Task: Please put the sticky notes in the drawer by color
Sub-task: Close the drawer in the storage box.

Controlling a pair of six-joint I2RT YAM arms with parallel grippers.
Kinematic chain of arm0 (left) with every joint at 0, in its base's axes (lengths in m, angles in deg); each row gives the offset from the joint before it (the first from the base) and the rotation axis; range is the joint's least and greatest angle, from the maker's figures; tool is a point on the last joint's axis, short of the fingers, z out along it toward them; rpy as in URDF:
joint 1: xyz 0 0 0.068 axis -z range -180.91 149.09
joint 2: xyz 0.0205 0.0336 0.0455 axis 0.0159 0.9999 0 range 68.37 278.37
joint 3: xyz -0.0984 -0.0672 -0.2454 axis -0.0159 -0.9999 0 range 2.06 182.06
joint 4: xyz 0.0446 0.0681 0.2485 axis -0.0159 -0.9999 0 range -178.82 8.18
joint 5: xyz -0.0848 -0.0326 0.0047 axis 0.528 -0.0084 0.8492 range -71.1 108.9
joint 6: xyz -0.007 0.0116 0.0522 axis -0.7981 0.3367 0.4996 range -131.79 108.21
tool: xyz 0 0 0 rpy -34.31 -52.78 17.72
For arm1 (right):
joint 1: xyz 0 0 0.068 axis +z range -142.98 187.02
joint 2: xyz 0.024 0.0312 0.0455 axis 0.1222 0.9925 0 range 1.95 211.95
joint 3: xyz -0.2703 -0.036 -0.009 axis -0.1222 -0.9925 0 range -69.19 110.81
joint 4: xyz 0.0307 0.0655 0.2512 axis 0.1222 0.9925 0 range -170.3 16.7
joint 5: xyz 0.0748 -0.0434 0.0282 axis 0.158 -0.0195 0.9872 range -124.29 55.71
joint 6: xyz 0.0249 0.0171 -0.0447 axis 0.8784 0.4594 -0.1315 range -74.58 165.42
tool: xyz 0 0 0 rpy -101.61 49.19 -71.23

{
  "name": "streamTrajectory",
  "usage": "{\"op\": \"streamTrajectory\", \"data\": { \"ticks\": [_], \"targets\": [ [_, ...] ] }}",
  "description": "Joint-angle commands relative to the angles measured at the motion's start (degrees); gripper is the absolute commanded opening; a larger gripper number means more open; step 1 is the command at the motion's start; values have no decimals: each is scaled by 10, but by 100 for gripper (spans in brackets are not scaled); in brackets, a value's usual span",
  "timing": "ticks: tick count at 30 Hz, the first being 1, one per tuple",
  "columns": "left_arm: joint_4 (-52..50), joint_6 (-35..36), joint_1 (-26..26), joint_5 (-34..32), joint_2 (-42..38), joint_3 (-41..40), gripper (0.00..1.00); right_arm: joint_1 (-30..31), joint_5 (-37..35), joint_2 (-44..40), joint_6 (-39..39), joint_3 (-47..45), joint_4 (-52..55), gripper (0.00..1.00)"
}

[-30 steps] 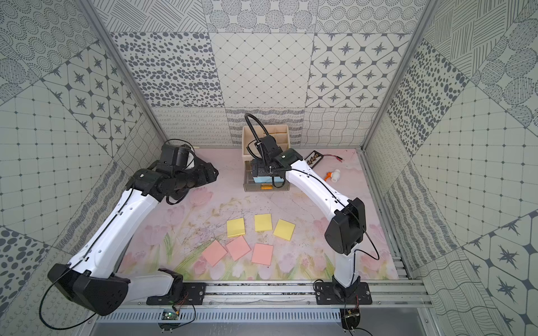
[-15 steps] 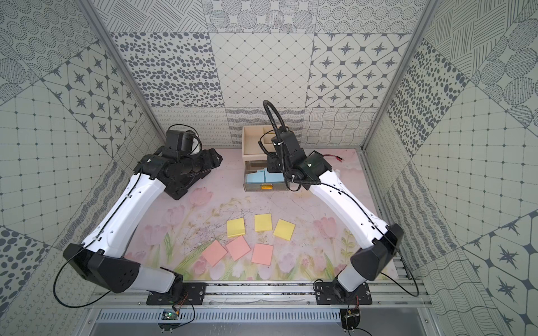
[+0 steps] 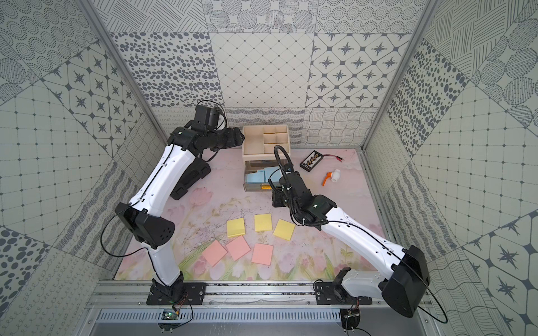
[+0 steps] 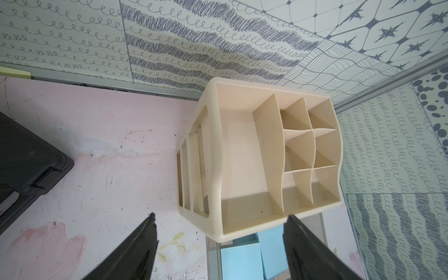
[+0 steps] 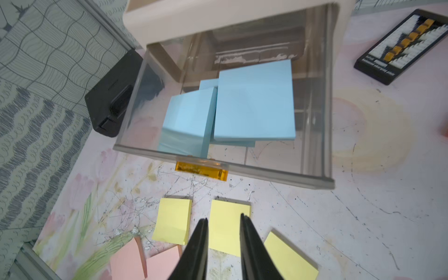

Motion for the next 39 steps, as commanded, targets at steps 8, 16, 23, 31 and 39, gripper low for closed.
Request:
{"op": "streamTrajectory", "data": {
  "ticks": [8, 16, 23, 31, 39],
  "targets": [
    [-75, 57, 5, -50, 148, 146, 73, 2, 32, 17, 9, -10, -126, 39],
    [-63, 58, 6, -51, 169, 132, 62, 2, 46, 43, 7, -9, -149, 39],
    [-67, 63, 5, -42, 183, 133, 37, 2, 59, 75, -1, 5, -158, 38],
    [-72, 79, 6, -28, 183, 138, 20, 2, 70, 105, -18, 45, -148, 38],
    [-82, 96, 5, -5, 188, 150, 15, -8, 33, 147, -67, 86, -139, 37]
  ]
}}
